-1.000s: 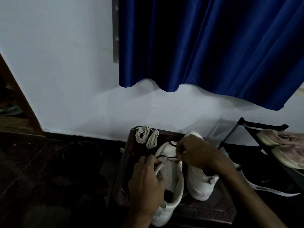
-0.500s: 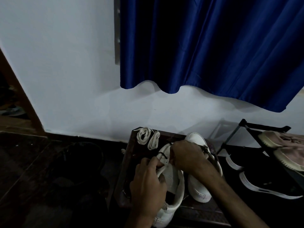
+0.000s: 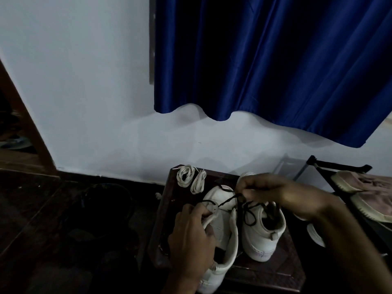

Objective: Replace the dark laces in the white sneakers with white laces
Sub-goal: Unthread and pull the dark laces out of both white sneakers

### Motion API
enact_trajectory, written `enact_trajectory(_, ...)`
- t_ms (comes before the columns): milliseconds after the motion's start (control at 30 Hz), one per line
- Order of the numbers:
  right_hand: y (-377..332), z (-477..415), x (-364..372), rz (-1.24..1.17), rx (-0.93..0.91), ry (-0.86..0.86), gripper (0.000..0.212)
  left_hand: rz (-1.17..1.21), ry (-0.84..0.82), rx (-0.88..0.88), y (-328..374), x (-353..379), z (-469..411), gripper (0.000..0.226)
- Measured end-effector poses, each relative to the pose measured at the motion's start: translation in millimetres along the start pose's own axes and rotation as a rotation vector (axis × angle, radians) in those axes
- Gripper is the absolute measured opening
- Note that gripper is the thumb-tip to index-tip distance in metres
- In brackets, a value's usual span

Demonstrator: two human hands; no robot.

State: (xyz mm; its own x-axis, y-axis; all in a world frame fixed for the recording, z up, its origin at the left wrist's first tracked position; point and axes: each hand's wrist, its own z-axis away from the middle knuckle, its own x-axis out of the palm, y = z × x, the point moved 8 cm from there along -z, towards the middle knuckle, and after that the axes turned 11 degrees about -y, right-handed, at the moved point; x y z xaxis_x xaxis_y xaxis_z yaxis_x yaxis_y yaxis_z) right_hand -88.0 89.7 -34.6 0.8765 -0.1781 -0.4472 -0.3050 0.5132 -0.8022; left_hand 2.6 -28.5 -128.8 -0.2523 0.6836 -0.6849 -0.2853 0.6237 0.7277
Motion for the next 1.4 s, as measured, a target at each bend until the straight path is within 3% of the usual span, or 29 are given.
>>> enact_trajectory(67,0.7,17.3,-14.2,0.069,0.030,0.025,0.011,-0.010,-0.007,0.000,-0.3,0.9,-0.3,0.014)
enact_trajectory(133,12.8,17.0,-30.5,0.324,0.175,0.130,0.008,-0.011,-0.006,0.004,0.6,0.9,0.1,0.014)
enact_trajectory(233,16.7,-7.9,-32.3,0.509,0.276,0.303,0.020,-0.003,-0.006,-0.005,1.5,0.1,0.4,0.014)
enact_trajectory(400,36.7,-66.9,15.0,0.742,0.411,0.166,0.032,-0.021,-0.027,0.001,1.2,1.3,-0.1,0.025)
enact_trajectory(733,29.5,-63.7,21.6,0.935,0.488,0.286,0.027,-0.003,-0.004,0.015,-1.5,3.3,-1.7,0.029)
enact_trajectory(967,30.7,-61.6,18.3,0.913,0.478,0.203,0.025,0.021,0.013,0.015,-2.0,1.5,0.0,0.018)
enact_trajectory(1100,17.2,-18.7,-2.5,0.343,0.177,0.093,0.013,0.028,0.019,0.020,-1.2,0.0,0.5,0.016)
enact_trajectory(1200,-2.4,23.1,-21.5,-0.081,-0.077,0.094,0.020,0.028,0.012,0.022,-1.6,0.6,0.0,0.016)
enact_trajectory(1233,-0.9,28.3,-25.9,-0.093,-0.067,0.095,0.020,0.027,0.011,0.021,-1.9,0.6,0.0,0.017)
enact_trajectory(1300,13.8,22.6,-31.3,0.150,0.079,0.138,0.013,0.036,0.007,0.018,-2.2,1.0,0.2,0.016)
enact_trajectory(1400,20.1,-2.2,-31.5,0.489,0.295,0.352,0.011,0.052,0.008,-0.005,-1.7,-0.1,0.7,0.012)
